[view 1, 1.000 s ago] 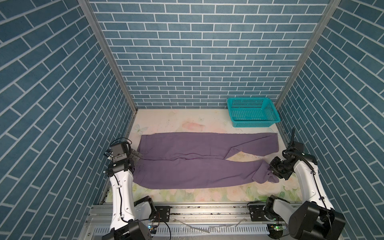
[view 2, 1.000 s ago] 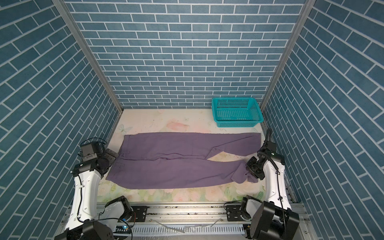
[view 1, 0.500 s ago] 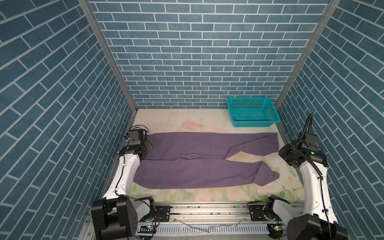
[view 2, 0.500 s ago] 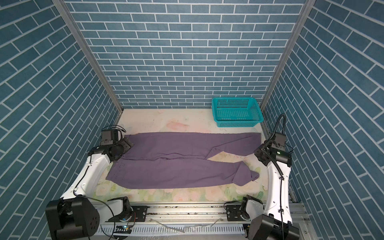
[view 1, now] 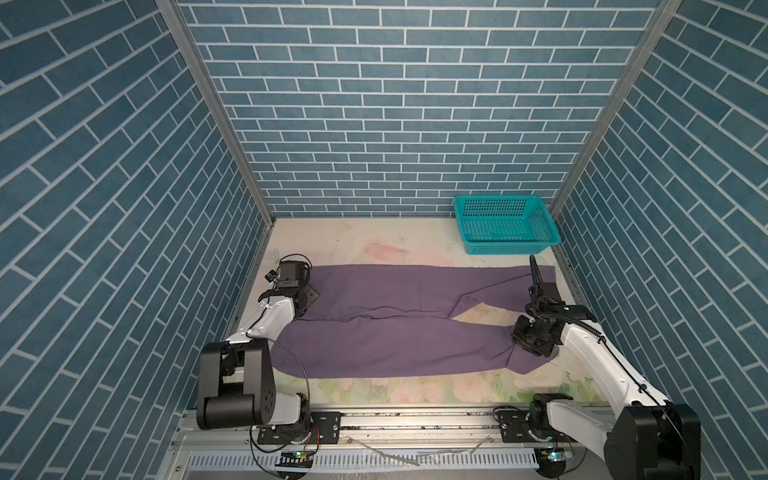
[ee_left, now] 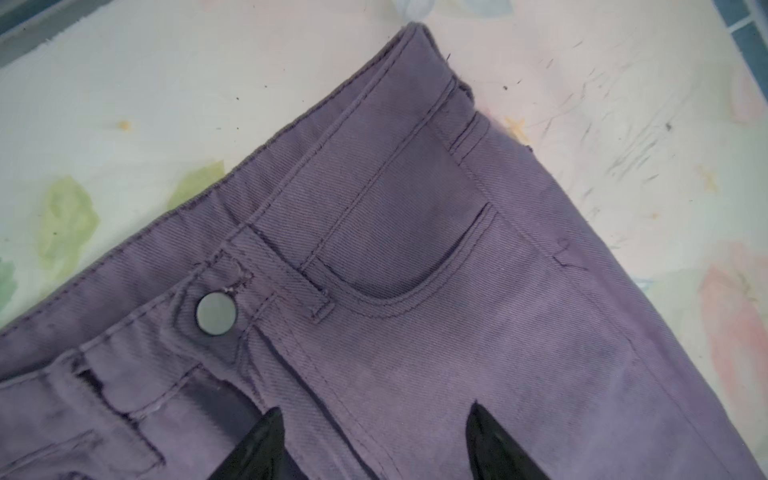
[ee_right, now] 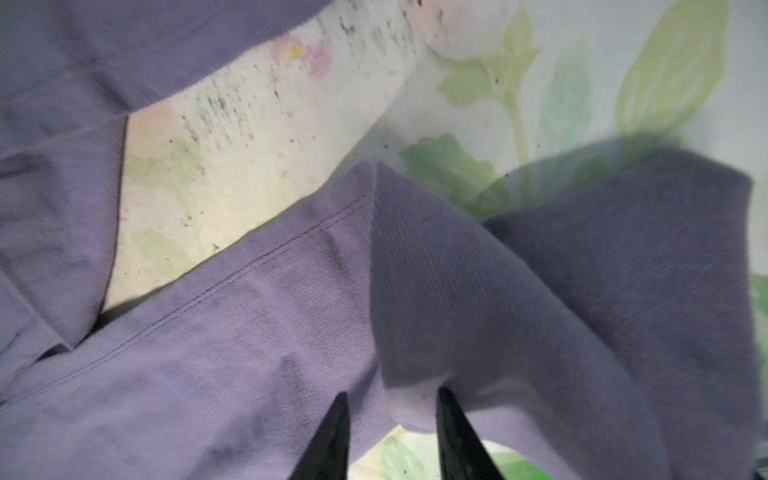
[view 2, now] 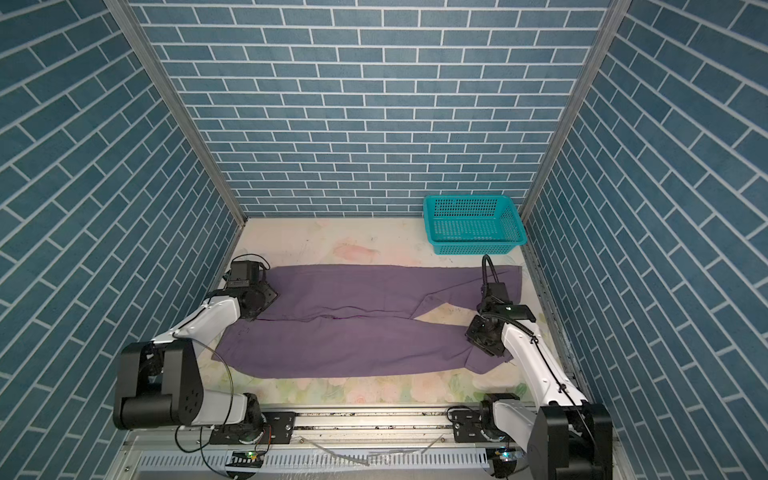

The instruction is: Fold and stack the trousers

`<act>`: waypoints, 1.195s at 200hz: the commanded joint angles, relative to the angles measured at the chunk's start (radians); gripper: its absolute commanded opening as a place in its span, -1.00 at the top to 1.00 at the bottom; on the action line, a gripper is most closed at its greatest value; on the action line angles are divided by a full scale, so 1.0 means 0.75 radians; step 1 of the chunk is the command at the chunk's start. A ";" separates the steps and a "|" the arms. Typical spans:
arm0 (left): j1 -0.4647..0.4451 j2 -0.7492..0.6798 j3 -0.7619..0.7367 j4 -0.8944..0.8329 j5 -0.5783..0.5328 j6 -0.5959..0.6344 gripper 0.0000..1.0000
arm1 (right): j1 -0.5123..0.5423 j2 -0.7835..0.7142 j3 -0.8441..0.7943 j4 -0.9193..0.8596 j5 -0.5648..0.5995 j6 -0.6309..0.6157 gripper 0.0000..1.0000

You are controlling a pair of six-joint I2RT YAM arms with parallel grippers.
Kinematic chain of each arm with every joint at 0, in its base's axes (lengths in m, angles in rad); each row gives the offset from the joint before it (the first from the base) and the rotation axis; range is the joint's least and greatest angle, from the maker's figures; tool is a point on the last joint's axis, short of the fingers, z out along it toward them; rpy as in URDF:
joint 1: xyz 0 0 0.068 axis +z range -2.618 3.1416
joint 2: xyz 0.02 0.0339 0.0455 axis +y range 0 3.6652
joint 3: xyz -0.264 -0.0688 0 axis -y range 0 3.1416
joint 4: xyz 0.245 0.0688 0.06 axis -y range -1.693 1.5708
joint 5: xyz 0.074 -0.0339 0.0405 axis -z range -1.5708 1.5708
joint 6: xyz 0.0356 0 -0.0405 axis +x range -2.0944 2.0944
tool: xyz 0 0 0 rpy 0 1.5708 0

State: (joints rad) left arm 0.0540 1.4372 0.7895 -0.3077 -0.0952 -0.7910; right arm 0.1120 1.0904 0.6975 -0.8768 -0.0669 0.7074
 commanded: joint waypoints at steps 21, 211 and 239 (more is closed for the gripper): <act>0.009 0.071 0.011 0.084 -0.019 -0.028 -0.51 | -0.132 0.104 -0.100 0.137 0.009 0.043 -0.09; 0.058 0.139 0.071 0.074 -0.017 -0.009 -0.54 | -0.693 0.424 0.589 0.129 0.088 -0.193 0.12; 0.052 0.026 0.028 0.060 0.007 -0.014 -0.54 | -0.461 0.268 0.383 0.076 0.128 -0.181 0.31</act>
State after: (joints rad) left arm 0.0937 1.5379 0.8303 -0.2317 -0.1020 -0.8074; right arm -0.3618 1.3670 1.1069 -0.7212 0.0360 0.5713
